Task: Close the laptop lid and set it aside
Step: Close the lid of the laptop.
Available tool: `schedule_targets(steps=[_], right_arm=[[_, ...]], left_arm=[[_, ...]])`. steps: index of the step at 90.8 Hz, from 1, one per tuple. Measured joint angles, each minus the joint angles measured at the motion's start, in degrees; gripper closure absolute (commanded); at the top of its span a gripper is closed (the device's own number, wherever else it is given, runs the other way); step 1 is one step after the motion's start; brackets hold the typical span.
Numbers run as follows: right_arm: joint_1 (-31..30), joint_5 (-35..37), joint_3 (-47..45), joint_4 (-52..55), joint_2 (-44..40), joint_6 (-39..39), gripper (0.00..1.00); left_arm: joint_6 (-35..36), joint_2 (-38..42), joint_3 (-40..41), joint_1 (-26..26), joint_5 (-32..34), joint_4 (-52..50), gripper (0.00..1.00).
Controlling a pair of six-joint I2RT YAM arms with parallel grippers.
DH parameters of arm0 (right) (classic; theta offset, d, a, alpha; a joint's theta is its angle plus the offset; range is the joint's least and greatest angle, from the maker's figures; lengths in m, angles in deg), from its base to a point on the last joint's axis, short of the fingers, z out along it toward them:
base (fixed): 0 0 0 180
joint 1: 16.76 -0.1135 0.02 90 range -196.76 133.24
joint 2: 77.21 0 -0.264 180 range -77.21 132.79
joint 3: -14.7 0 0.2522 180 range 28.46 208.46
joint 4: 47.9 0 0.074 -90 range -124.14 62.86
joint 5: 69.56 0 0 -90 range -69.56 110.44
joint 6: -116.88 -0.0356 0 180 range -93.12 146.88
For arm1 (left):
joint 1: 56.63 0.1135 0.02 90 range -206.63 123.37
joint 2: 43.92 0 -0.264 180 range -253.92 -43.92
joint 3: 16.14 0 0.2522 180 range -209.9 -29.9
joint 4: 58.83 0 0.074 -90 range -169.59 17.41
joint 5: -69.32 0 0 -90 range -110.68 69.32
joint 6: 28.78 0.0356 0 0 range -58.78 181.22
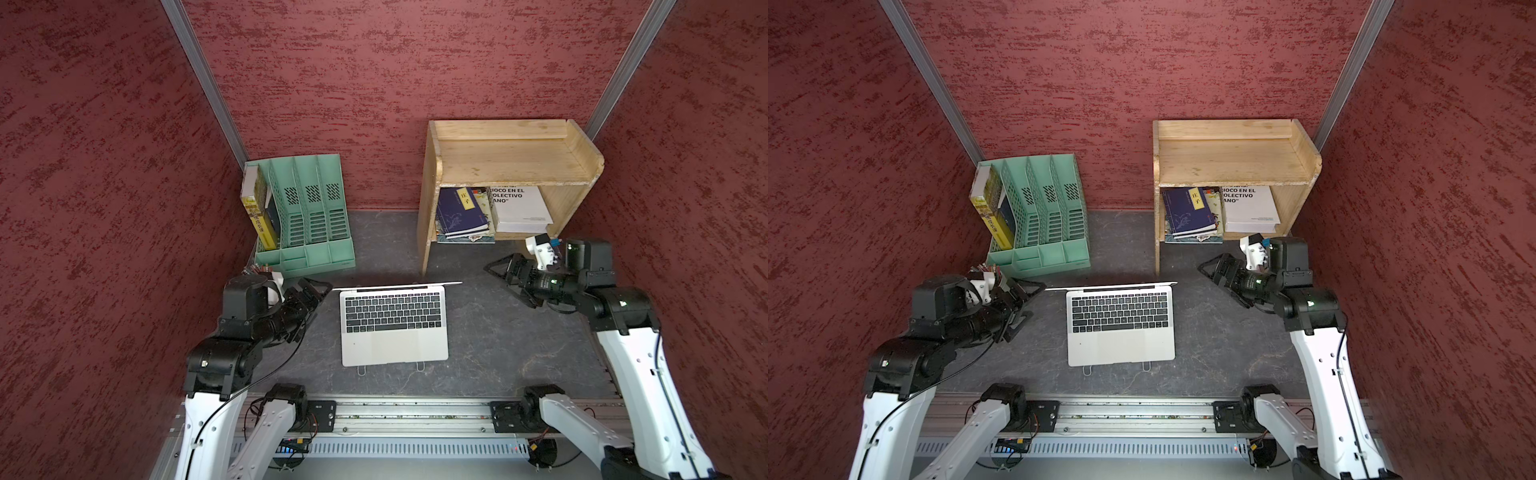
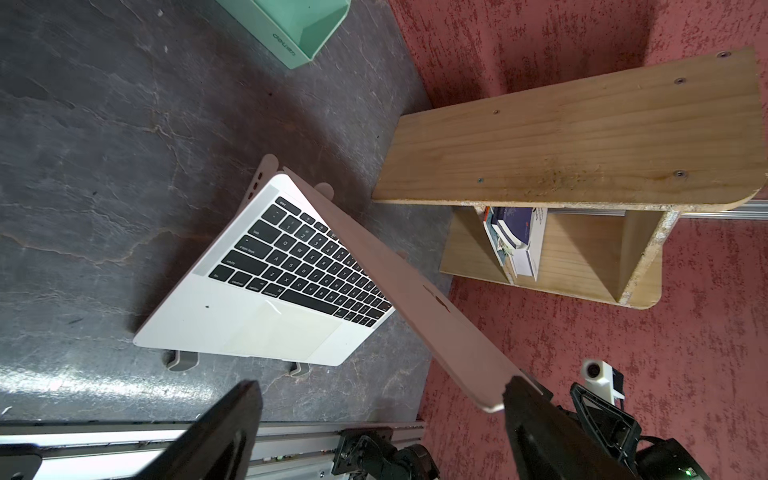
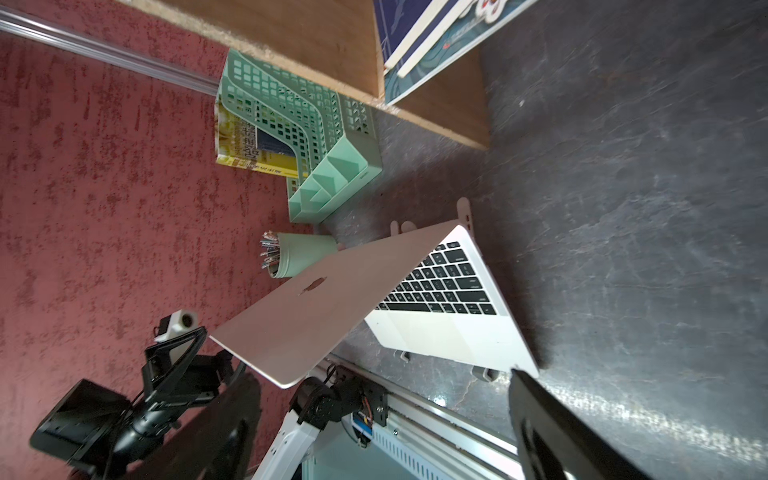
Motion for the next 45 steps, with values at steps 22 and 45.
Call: schedule_targets(steps=[22, 45], right_arm=[[-7.19, -2.21, 0.0, -4.0, 1.62, -4.81, 0.04], [-17.18, 0.13, -0.11, -5.97, 5.29, -5.92, 0.03]], left_arm=[[-3.19, -0.09, 3.19, 0.0, -2.82, 3.87, 0.06], [-4.22, 1.44, 6.88, -0.59, -4.26, 5.73, 0.1]])
